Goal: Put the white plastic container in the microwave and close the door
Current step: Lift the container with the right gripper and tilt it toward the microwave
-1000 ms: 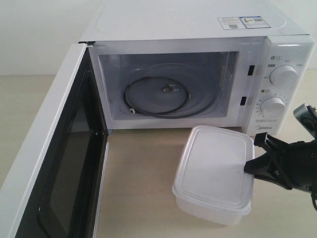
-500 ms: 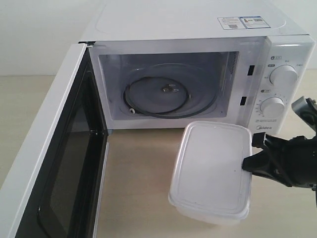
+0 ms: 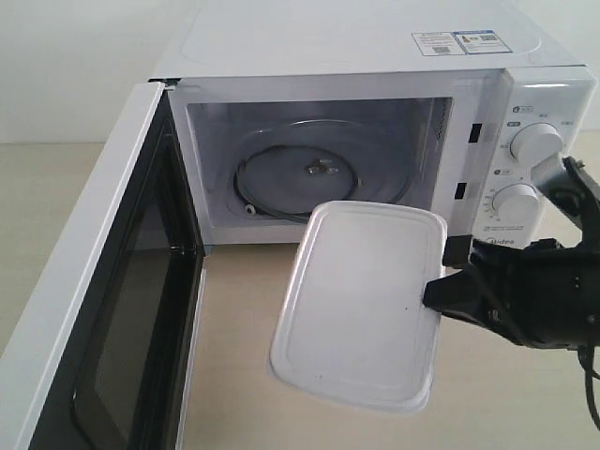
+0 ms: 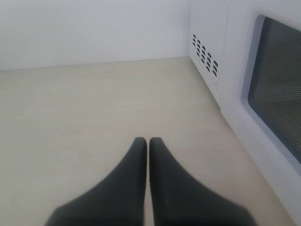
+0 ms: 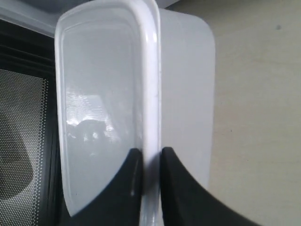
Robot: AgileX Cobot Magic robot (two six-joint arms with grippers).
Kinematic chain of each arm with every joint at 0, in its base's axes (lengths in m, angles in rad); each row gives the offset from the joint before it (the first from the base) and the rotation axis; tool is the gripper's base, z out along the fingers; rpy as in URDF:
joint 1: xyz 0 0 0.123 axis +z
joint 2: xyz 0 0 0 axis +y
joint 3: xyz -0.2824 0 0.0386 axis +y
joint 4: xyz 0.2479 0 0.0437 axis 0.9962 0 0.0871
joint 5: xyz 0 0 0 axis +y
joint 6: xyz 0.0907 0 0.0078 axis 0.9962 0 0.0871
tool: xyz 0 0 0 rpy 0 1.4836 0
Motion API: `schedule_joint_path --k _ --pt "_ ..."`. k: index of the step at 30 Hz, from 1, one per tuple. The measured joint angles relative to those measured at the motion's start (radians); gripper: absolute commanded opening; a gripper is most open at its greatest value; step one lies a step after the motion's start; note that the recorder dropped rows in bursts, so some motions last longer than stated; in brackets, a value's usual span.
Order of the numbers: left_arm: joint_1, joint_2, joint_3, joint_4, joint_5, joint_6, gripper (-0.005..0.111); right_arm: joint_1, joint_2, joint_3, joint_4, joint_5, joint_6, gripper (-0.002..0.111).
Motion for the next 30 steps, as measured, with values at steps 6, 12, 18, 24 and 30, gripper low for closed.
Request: schedule_joint_path --k 6,12,18,24,30 --pt "0.0 0.0 0.0 0.0 0.0 0.0 0.004 0.005 -0.141 0.076 -0.06 -0.103 0.084 0.0" --pt "0.0 0.0 0.0 0.0 0.0 0.0 0.004 0.005 -0.278 0.102 -0.165 -0.047 0.184 0.0" --pt "0.0 0.0 0.0 0.0 0.0 0.0 0.004 0.005 -0.306 0.102 -0.175 0.025 0.214 0.0" --pt "0.0 0.0 0.0 0.0 0.0 0.0 0.004 0.127 -0.306 0.102 -0.215 -0.11 0.315 0.0" --pt "0.0 0.0 0.0 0.0 0.0 0.0 0.004 0.436 -0.306 0.102 -0.368 -0.439 0.653 0.0"
